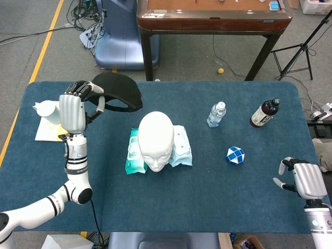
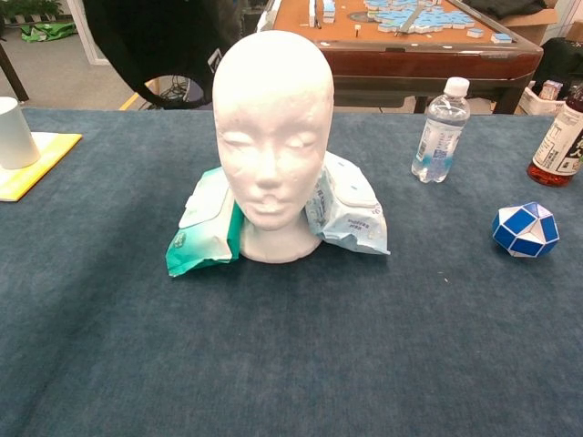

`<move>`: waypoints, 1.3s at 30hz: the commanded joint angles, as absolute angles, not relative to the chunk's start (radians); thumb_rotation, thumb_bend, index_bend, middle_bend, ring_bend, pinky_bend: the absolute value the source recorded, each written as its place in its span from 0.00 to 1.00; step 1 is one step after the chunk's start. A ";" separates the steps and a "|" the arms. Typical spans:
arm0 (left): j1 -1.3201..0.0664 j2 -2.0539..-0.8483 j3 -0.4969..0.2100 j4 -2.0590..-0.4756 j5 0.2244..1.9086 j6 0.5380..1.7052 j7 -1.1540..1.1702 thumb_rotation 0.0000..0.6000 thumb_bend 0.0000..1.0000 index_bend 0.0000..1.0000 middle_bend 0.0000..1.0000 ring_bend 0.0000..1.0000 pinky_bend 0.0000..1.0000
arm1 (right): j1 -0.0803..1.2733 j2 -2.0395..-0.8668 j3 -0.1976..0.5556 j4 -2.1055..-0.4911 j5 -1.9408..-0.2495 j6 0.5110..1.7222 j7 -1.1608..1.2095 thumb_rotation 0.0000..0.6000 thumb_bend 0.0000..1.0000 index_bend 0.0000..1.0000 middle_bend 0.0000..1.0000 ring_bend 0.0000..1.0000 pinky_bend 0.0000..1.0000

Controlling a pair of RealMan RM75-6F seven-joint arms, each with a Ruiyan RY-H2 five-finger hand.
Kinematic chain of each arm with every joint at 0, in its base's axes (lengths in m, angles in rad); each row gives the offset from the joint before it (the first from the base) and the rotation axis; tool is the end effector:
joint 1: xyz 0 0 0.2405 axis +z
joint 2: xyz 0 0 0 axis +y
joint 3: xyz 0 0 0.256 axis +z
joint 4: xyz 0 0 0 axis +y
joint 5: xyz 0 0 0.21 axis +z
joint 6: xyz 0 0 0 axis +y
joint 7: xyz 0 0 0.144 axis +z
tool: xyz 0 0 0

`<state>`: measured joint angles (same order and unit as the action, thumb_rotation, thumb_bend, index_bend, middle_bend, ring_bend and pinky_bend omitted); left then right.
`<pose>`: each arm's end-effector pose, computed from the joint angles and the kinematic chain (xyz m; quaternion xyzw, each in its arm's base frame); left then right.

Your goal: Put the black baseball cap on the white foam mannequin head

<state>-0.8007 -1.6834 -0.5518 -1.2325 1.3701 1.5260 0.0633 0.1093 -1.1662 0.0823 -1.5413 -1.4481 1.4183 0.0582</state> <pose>-0.0789 0.4004 0.1093 -0.4429 -0.2240 -0.7116 0.4973 -0.3243 -0.1963 0.1496 0.5787 -0.4138 0.3897 0.5848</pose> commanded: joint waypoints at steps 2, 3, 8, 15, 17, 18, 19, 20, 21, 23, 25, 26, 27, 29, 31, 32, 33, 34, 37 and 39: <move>-0.835 -1.697 -0.551 -1.278 1.387 1.534 0.108 1.00 0.43 0.85 0.55 0.40 0.42 | 0.107 -1.169 0.082 -1.535 -1.448 1.420 0.065 1.00 0.12 0.66 0.54 0.53 0.49; -0.839 -1.699 -0.549 -1.290 1.392 1.539 0.118 1.00 0.43 0.85 0.56 0.40 0.42 | 0.107 -1.170 0.081 -1.533 -1.448 1.420 0.067 1.00 0.12 0.66 0.54 0.53 0.49; -0.848 -1.700 -0.533 -1.369 1.401 1.555 0.189 1.00 0.43 0.85 0.56 0.40 0.42 | 0.103 -1.172 0.080 -1.526 -1.451 1.427 0.080 1.00 0.12 0.66 0.54 0.53 0.49; -0.836 -1.711 -0.507 -1.462 1.411 1.589 0.239 1.00 0.43 0.85 0.58 0.42 0.42 | 0.102 -1.179 0.079 -1.515 -1.449 1.422 0.087 1.00 0.12 0.66 0.54 0.53 0.49; -0.842 -1.718 -0.507 -1.473 1.411 1.590 0.243 1.00 0.43 0.85 0.58 0.42 0.42 | 0.104 -1.181 0.079 -1.514 -1.450 1.420 0.086 1.00 0.12 0.66 0.54 0.53 0.49; -0.845 -1.722 -0.508 -1.478 1.410 1.588 0.245 1.00 0.43 0.85 0.59 0.42 0.42 | 0.105 -1.182 0.079 -1.515 -1.450 1.420 0.086 1.00 0.12 0.66 0.54 0.53 0.49; -0.849 -1.727 -0.507 -1.485 1.408 1.586 0.247 1.00 0.43 0.85 0.59 0.42 0.42 | 0.105 -1.183 0.079 -1.515 -1.451 1.420 0.085 1.00 0.12 0.66 0.54 0.53 0.49; -0.852 -1.731 -0.506 -1.488 1.408 1.584 0.248 1.00 0.43 0.85 0.59 0.42 0.42 | 0.106 -1.184 0.080 -1.515 -1.451 1.419 0.085 1.00 0.12 0.66 0.54 0.53 0.49; -0.855 -1.736 -0.504 -1.490 1.408 1.582 0.250 1.00 0.43 0.85 0.59 0.42 0.42 | 0.106 -1.185 0.079 -1.514 -1.451 1.419 0.086 1.00 0.12 0.66 0.54 0.53 0.49; -0.860 -1.746 -0.497 -1.490 1.410 1.579 0.254 1.00 0.43 0.85 0.59 0.42 0.42 | 0.107 -1.187 0.079 -1.513 -1.451 1.417 0.086 1.00 0.12 0.66 0.54 0.53 0.49; -0.865 -1.761 -0.487 -1.482 1.412 1.575 0.256 1.00 0.43 0.85 0.59 0.42 0.42 | 0.106 -1.189 0.078 -1.510 -1.451 1.417 0.088 1.00 0.12 0.66 0.54 0.53 0.49; -0.869 -1.770 -0.483 -1.477 1.412 1.573 0.257 1.00 0.43 0.85 0.59 0.42 0.42 | 0.106 -1.190 0.078 -1.508 -1.450 1.417 0.089 1.00 0.12 0.66 0.54 0.53 0.49; -0.871 -1.777 -0.479 -1.472 1.413 1.572 0.257 1.00 0.43 0.85 0.59 0.42 0.42 | 0.105 -1.190 0.078 -1.507 -1.450 1.417 0.090 1.00 0.12 0.66 0.54 0.53 0.49; -0.874 -1.791 -0.468 -1.464 1.423 1.574 0.256 1.00 0.43 0.85 0.59 0.42 0.42 | 0.103 -1.190 0.077 -1.504 -1.449 1.419 0.096 1.00 0.12 0.66 0.54 0.53 0.49; -0.868 -1.798 -0.456 -1.459 1.440 1.591 0.257 1.00 0.43 0.85 0.59 0.42 0.42 | 0.100 -1.190 0.077 -1.501 -1.449 1.423 0.103 1.00 0.12 0.66 0.54 0.53 0.49; -0.860 -1.801 -0.446 -1.465 1.449 1.605 0.256 1.00 0.43 0.85 0.59 0.42 0.42 | 0.098 -1.189 0.078 -1.498 -1.447 1.424 0.107 1.00 0.12 0.66 0.54 0.53 0.49; -0.850 -1.802 -0.437 -1.476 1.455 1.615 0.257 1.00 0.43 0.85 0.59 0.42 0.42 | 0.097 -1.188 0.078 -1.495 -1.445 1.425 0.110 1.00 0.12 0.66 0.54 0.53 0.49; -0.839 -1.801 -0.426 -1.488 1.463 1.628 0.260 1.00 0.43 0.85 0.59 0.42 0.42 | 0.096 -1.188 0.079 -1.493 -1.444 1.425 0.113 1.00 0.12 0.66 0.54 0.53 0.49; -0.796 -1.798 -0.381 -1.531 1.503 1.678 0.282 1.00 0.43 0.85 0.59 0.42 0.42 | 0.094 -1.188 0.078 -1.487 -1.443 1.426 0.121 1.00 0.12 0.66 0.54 0.53 0.49; -0.772 -1.800 -0.358 -1.547 1.519 1.701 0.294 1.00 0.43 0.85 0.59 0.42 0.42 | 0.093 -1.190 0.078 -1.485 -1.445 1.427 0.123 1.00 0.12 0.66 0.54 0.53 0.49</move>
<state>-0.7933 -1.7987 -0.3790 -1.5288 1.5010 1.6824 0.2806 0.0931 -1.1897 0.0777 -1.4854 -1.4446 1.4264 0.1231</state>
